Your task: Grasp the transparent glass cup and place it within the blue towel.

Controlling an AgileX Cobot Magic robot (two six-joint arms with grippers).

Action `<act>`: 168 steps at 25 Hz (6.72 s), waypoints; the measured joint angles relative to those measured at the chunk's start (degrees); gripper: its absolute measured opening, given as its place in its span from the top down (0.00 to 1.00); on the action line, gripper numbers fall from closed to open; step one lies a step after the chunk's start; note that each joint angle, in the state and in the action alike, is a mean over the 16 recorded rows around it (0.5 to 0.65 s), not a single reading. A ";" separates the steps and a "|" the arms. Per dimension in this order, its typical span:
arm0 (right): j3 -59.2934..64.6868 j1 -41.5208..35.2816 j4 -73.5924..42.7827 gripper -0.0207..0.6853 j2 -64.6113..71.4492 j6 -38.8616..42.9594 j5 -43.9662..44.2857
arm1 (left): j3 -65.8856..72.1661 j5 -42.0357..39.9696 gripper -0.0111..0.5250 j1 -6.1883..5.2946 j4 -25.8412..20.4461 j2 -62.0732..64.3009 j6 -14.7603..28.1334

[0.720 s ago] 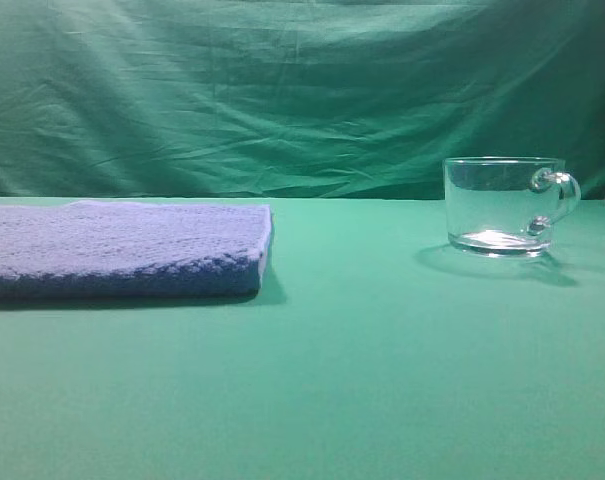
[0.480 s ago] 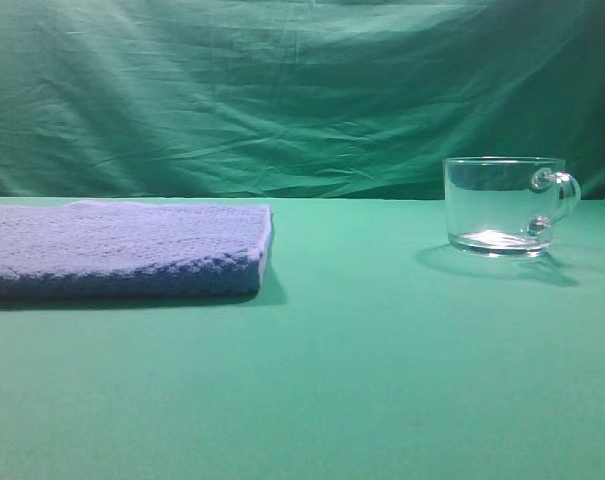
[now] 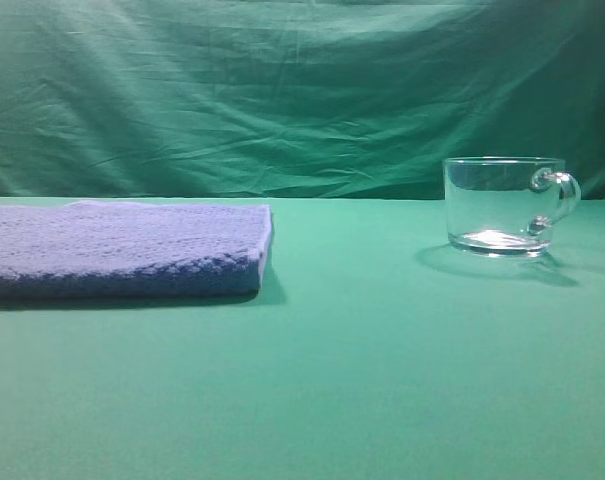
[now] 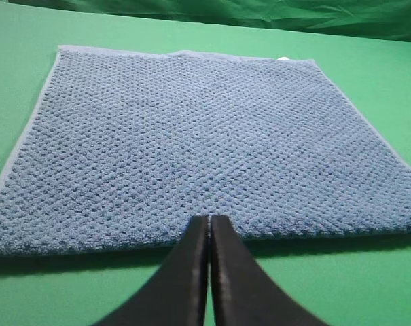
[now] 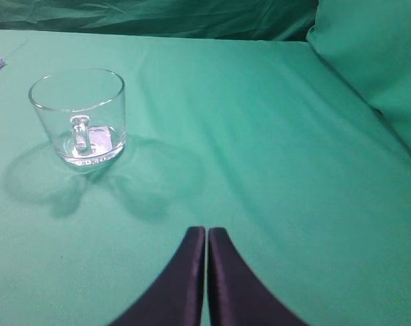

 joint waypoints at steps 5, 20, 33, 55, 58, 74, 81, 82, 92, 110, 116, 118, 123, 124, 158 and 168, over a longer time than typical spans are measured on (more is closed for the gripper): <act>-0.03 0.00 1.76 0.97 0.00 0.01 -4.19 | 0.00 0.00 0.98 0.00 0.00 0.00 0.00; -14.36 2.31 9.44 0.97 13.90 -0.91 -6.14 | 0.00 0.00 0.98 0.00 0.00 0.00 0.00; -37.14 4.56 11.38 0.97 50.19 -8.79 6.09 | 0.00 0.00 0.98 0.00 0.00 0.00 0.00; -54.37 12.15 8.94 0.27 90.80 -14.92 16.74 | 0.00 0.00 0.98 0.00 0.00 0.00 0.00; -56.41 12.27 8.99 0.20 94.60 -14.93 16.05 | 0.00 0.00 0.98 0.00 0.00 0.00 0.00; -66.99 13.90 9.15 0.78 104.28 -15.55 16.52 | 0.00 0.00 0.98 0.00 0.00 0.00 0.05; -75.79 18.95 9.08 0.82 104.77 -16.04 19.05 | 0.00 0.00 0.98 0.00 0.00 0.00 0.09; -77.47 20.15 9.08 0.82 104.98 -16.10 19.37 | 0.00 0.00 0.98 0.00 0.00 0.00 0.09; -97.05 35.09 8.96 0.82 114.04 -16.51 20.96 | 0.00 0.00 0.98 0.00 0.00 0.00 0.09; -118.47 43.41 4.35 0.61 135.07 -16.71 26.66 | 0.00 0.00 0.98 0.00 0.00 0.00 0.06; -123.53 43.37 4.04 0.47 133.90 -15.82 35.31 | 0.00 0.00 0.98 0.00 0.00 0.00 0.02; -125.58 43.36 3.73 0.48 132.91 -14.62 38.58 | 0.00 0.00 0.98 0.00 0.00 0.00 0.00; -130.33 43.32 2.27 0.64 129.26 -9.87 46.19 | 0.00 0.00 0.98 0.00 0.00 0.00 -0.01; -130.99 43.32 1.94 0.68 128.32 -8.81 47.29 | 0.00 0.00 0.98 0.00 0.00 0.00 -0.01; -74.49 43.30 10.31 0.97 79.31 -4.48 24.24 | 0.00 0.00 0.98 0.00 0.00 0.00 -0.01; -67.28 43.30 0.16 0.97 66.15 9.11 26.67 | 0.00 0.00 0.98 0.00 0.00 0.00 -0.01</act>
